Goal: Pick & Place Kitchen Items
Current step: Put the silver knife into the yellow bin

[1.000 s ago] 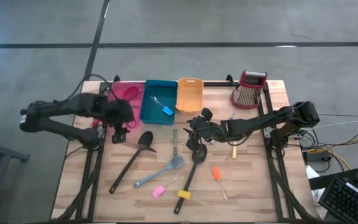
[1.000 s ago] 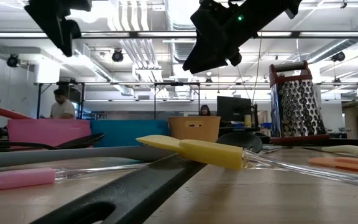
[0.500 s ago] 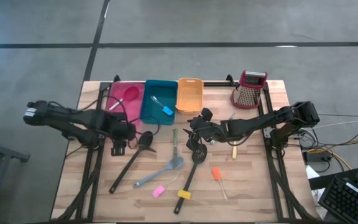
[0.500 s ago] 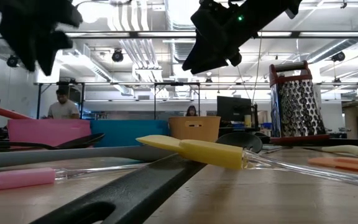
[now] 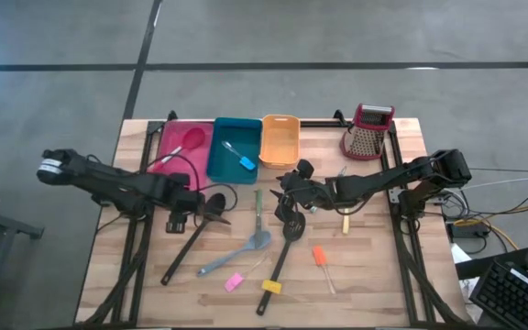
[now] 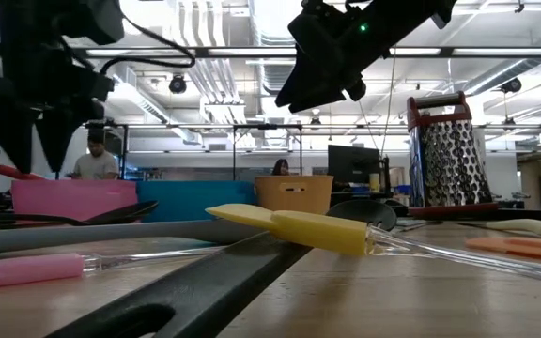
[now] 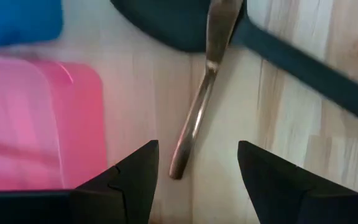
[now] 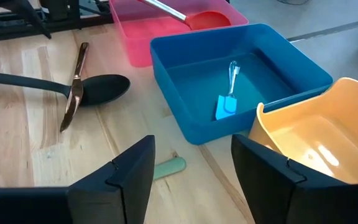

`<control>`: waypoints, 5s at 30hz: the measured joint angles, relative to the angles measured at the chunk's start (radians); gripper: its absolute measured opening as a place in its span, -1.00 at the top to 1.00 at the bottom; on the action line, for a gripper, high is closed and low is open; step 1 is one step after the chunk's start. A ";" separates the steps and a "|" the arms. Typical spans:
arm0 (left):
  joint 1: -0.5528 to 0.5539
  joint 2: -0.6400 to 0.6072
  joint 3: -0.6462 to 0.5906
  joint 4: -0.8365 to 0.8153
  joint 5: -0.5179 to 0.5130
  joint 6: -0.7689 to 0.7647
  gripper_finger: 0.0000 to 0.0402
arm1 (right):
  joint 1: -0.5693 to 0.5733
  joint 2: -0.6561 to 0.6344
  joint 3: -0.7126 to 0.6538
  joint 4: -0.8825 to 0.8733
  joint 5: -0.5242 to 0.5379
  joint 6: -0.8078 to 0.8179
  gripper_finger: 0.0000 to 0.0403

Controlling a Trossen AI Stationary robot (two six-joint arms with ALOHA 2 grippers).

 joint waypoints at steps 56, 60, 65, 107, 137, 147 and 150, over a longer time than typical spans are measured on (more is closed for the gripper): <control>0.111 0.317 -0.048 0.285 0.117 0.020 0.82 | 0.000 0.000 -0.008 -0.005 0.000 0.000 0.07; 0.113 0.308 0.011 0.123 0.056 -0.002 0.82 | 0.000 0.000 -0.008 -0.005 0.000 0.000 0.11; 0.113 0.251 0.092 -0.003 -0.010 -0.023 0.82 | 0.000 0.000 -0.008 -0.004 0.000 0.000 0.15; 0.648 0.557 0.751 0.119 0.221 0.319 0.82 | 0.032 -0.332 -0.052 -0.309 0.106 0.049 0.22; 0.561 0.510 0.781 0.550 0.605 0.345 0.82 | 0.283 -0.469 -0.207 -0.255 0.552 0.027 0.54; 0.480 0.508 0.779 0.773 0.897 0.403 0.82 | 0.422 -0.471 -0.427 0.254 0.542 -0.224 0.49; 0.467 0.508 0.779 0.816 1.042 0.420 0.82 | 0.442 -0.470 -0.509 0.503 0.464 -0.321 0.41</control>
